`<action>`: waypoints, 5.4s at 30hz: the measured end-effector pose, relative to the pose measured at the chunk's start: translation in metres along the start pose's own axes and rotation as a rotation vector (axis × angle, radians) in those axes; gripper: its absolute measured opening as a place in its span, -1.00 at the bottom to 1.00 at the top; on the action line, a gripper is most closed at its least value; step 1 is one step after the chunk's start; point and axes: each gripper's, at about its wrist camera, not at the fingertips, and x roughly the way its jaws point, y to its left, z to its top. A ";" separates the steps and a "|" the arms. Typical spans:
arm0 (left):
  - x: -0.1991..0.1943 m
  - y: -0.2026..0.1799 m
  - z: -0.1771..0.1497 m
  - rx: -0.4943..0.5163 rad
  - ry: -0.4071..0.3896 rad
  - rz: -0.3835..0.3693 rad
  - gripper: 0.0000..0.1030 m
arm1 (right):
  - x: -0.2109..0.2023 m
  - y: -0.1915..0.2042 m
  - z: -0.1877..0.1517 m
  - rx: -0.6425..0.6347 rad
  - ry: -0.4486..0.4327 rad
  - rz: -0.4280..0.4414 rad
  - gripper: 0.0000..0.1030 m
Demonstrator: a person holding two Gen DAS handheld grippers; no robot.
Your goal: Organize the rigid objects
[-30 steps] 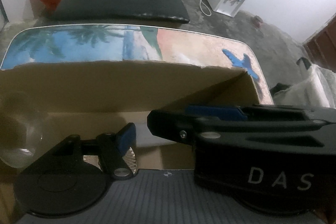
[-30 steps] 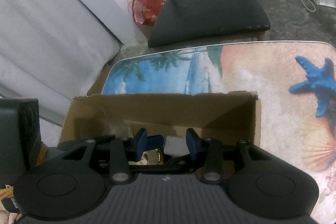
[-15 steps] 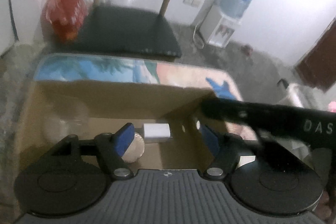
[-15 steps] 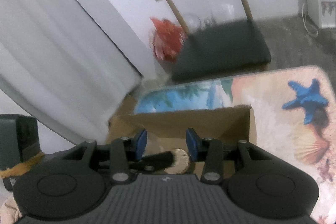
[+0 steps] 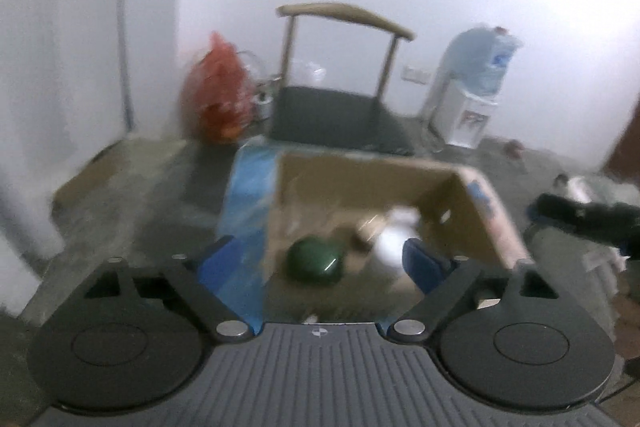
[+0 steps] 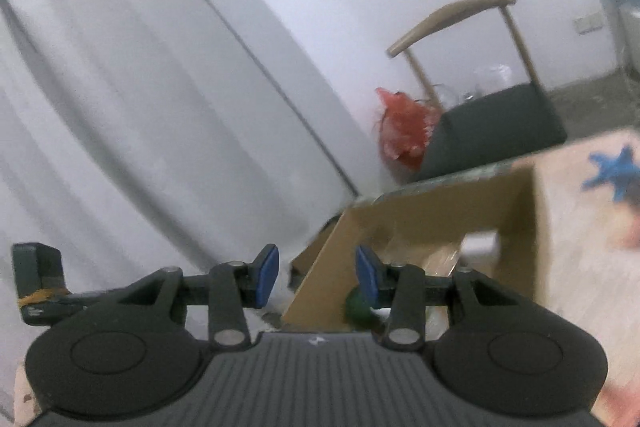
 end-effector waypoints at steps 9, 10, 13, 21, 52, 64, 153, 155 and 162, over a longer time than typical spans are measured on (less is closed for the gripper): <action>0.029 0.044 -0.127 -0.080 -0.168 0.134 0.77 | 0.019 0.003 -0.112 -0.067 -0.006 -0.088 -0.11; 0.030 0.040 -0.134 -0.062 -0.198 0.129 0.77 | 0.020 0.003 -0.118 -0.085 -0.010 -0.116 -0.11; 0.036 0.022 -0.150 0.000 -0.222 0.028 0.77 | 0.021 0.005 -0.132 -0.104 -0.018 -0.161 -0.11; 0.085 -0.018 -0.148 0.199 -0.205 -0.053 0.82 | 0.039 -0.002 -0.148 -0.089 0.036 -0.189 -0.11; 0.139 0.023 -0.138 0.177 -0.144 -0.106 -0.08 | 0.172 0.054 -0.125 -0.419 0.211 -0.064 -0.44; 0.132 0.024 -0.135 0.164 -0.145 -0.104 -0.38 | 0.172 0.055 -0.127 -0.425 0.225 -0.038 -0.60; 0.078 0.047 -0.132 -0.035 0.157 0.052 -0.60 | 0.038 -0.003 -0.077 -0.191 0.136 -0.106 -0.57; 0.079 0.046 -0.130 -0.035 0.152 0.045 -0.60 | 0.035 -0.005 -0.075 -0.189 0.130 -0.113 -0.57; 0.069 0.039 -0.113 -0.014 0.081 -0.014 -0.60 | 0.022 -0.004 -0.069 -0.196 0.089 -0.127 -0.57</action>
